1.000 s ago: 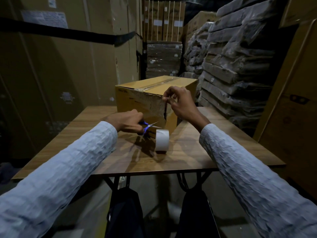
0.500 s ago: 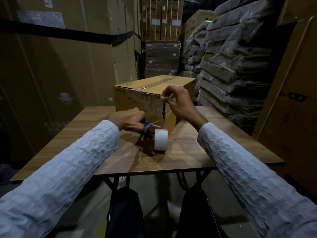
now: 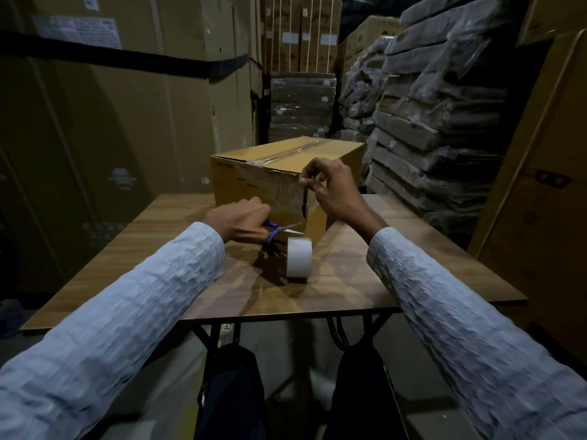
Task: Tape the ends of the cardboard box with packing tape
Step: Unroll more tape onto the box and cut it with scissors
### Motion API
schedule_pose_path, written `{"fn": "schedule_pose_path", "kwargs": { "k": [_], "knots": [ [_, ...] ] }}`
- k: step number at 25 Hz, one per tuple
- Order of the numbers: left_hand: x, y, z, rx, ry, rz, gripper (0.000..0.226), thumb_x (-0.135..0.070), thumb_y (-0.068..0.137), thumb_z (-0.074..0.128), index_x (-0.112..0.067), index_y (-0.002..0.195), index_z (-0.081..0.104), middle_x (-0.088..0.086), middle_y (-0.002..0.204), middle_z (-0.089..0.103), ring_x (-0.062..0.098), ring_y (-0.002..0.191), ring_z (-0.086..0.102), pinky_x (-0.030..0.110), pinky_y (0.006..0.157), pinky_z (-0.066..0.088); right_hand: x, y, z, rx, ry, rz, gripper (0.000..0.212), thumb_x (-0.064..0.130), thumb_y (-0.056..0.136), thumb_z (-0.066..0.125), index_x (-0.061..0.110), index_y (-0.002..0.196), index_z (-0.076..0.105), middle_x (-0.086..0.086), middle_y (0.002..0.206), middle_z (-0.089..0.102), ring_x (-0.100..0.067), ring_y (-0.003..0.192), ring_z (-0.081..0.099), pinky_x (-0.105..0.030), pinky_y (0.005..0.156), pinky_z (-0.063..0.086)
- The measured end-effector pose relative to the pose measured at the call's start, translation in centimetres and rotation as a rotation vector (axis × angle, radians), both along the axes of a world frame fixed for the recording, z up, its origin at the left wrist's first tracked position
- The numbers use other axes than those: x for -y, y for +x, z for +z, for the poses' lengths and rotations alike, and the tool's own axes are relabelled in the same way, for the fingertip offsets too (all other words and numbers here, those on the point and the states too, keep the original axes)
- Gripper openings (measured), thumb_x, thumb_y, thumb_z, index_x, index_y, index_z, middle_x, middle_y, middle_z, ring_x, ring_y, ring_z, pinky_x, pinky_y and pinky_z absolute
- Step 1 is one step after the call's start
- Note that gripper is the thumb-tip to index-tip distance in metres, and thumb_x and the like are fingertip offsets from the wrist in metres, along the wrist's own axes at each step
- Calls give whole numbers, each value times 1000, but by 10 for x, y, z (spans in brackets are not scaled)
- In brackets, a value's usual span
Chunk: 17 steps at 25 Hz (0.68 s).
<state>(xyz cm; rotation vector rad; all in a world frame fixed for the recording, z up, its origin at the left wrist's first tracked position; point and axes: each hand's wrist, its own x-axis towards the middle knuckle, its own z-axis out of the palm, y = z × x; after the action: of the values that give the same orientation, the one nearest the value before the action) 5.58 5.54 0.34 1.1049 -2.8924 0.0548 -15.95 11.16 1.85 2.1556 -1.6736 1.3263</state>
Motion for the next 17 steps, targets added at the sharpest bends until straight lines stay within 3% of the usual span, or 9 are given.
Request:
{"fn": "schedule_pose_path", "kwargs": {
  "k": [12,17],
  "knots": [
    [-1,-7,4,54,-34,13,21,-32,100,53,-12,107,56,6,105,49,19,86,52,25,66,37,0,0,3,-12,5,-19,4,19,97,65,23,98,65,5,101,63,-13,99,48,-23,72,37],
    [2,-8,4,30,-36,20,15,-30,98,56,-16,102,52,5,104,48,11,77,45,21,61,33,1,-1,3,-17,12,-16,5,20,97,65,24,99,65,5,102,63,-12,100,48,-21,71,35]
  ]
}}
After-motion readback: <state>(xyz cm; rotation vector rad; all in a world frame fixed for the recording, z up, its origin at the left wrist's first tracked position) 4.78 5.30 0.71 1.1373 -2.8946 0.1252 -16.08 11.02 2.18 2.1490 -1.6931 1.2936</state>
